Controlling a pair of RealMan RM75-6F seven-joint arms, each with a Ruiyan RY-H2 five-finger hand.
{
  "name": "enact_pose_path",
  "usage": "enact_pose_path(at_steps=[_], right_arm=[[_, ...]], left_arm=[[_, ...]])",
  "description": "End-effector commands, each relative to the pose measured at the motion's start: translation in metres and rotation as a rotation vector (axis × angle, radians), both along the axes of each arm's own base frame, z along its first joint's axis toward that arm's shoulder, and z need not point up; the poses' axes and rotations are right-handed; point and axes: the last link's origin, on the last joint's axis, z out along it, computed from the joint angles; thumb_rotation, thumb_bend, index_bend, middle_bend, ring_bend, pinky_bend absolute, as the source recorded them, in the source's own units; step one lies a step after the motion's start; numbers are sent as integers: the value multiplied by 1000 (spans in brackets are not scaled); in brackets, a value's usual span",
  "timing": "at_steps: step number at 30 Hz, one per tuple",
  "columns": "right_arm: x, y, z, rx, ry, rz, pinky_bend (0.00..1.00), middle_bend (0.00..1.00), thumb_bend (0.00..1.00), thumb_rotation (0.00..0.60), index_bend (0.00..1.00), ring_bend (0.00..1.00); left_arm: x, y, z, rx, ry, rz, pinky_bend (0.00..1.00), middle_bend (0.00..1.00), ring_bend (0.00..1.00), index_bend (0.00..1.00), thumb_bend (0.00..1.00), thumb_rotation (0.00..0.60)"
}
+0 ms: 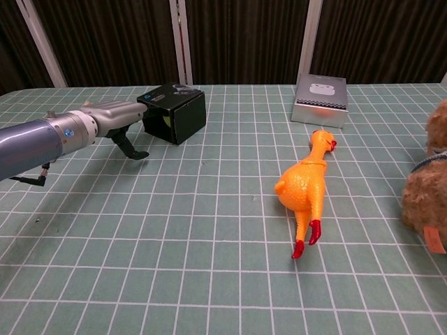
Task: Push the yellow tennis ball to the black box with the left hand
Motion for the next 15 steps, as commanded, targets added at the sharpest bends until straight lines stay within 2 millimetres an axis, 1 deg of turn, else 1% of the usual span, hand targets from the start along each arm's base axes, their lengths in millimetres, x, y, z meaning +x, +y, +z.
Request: enact_pose_path(at_steps=[1, 5, 9, 11, 13, 15], right_arm=[[0, 1, 0, -1, 0, 0, 41, 0, 348, 600, 0, 0], [1, 1, -1, -4, 1, 2, 41, 0, 348, 600, 0, 0], [0, 2, -1, -6, 3, 2, 41, 0, 348, 600, 0, 0], [1, 1, -1, -7, 6, 3, 41, 0, 348, 600, 0, 0], [1, 0, -2, -6, 9, 3, 40, 0, 348, 600, 0, 0], [1, -1, -3, -4, 11, 2, 19, 0, 348, 600, 0, 0]], left_arm=[[-1, -1, 1, -4, 0, 2, 139, 0, 0, 0, 295, 600], [-1, -5, 2, -28, 1, -2, 138, 0, 0, 0, 291, 600], [-5, -19, 6, -67, 7, -24, 138, 0, 0, 0, 256, 600], [-10, -33, 13, -83, 16, -52, 138, 4, 0, 0, 232, 600], [-17, -50, 25, -84, 25, -84, 139, 14, 0, 0, 217, 600], [-25, -67, 37, -85, 27, -101, 140, 23, 0, 0, 204, 600]])
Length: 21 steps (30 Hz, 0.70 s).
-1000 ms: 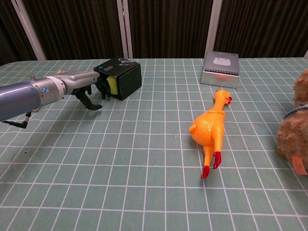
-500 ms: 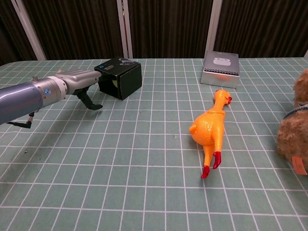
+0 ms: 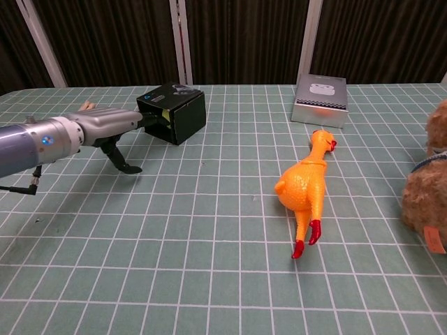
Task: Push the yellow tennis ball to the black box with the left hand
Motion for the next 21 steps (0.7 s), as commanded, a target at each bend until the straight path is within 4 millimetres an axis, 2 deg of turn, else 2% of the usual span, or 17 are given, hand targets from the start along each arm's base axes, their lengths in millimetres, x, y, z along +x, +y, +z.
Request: enact_pose_path(at_steps=[1, 7, 11, 14, 17, 21], right_arm=[[1, -1, -1, 2, 3, -1, 11, 0, 348, 600, 0, 0], [4, -2, -6, 1, 12, 17, 0, 0, 348, 600, 0, 0], [3, -6, -9, 3, 25, 9, 0, 0, 348, 600, 0, 0], [1, -9, -11, 3, 35, -11, 0, 0, 348, 600, 0, 0], [1, -10, -14, 3, 43, -19, 0, 0, 348, 600, 0, 0], [2, -10, -16, 3, 47, -18, 0, 0, 348, 600, 0, 0]], left_arm=[[-24, -45, 34, -3, 27, -56, 140, 26, 0, 0, 192, 600], [-43, -106, 89, 83, -14, -66, 140, 28, 0, 0, 127, 600], [-78, -162, 129, 232, -28, 61, 110, 36, 0, 0, 95, 600], [-95, -193, 144, 352, -32, 147, 104, 67, 0, 0, 78, 600], [-103, -210, 152, 418, 18, 146, 104, 82, 0, 0, 71, 600], [-104, -218, 156, 470, 21, 137, 104, 79, 0, 0, 71, 600]])
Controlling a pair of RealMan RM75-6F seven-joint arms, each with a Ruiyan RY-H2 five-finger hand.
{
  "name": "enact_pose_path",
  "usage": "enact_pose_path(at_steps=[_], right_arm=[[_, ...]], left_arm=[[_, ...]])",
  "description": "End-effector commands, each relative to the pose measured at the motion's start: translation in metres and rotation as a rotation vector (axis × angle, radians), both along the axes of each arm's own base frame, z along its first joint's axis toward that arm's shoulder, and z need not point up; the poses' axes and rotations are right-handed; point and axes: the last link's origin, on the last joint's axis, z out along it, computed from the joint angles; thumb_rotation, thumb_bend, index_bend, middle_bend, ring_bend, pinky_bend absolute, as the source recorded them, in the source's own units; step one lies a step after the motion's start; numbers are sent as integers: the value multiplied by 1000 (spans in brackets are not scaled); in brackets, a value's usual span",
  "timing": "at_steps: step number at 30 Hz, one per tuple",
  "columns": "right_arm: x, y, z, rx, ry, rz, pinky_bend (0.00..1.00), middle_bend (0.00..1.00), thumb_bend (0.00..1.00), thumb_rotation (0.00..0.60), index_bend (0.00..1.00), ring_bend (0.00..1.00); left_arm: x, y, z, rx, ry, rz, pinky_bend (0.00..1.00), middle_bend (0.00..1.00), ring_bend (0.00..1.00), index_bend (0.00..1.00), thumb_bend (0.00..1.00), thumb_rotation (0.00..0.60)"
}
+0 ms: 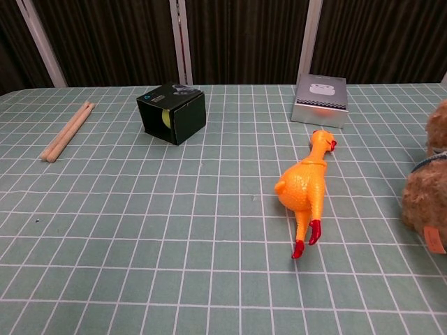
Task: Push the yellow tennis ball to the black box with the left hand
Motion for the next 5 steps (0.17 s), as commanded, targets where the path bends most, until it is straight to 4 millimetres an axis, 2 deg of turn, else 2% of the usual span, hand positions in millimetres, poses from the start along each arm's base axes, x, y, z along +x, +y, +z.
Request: enact_pose_path(at_steps=[1, 5], right_arm=[[0, 0, 0, -2, 2, -1, 0, 0, 348, 600, 0, 0], [-2, 0, 1, -7, 1, -15, 0, 0, 348, 600, 0, 0]], left_arm=[[-3, -14, 5, 34, 30, 3, 104, 76, 0, 0, 71, 600], [-4, -14, 2, 26, 38, 17, 104, 72, 0, 0, 70, 600]])
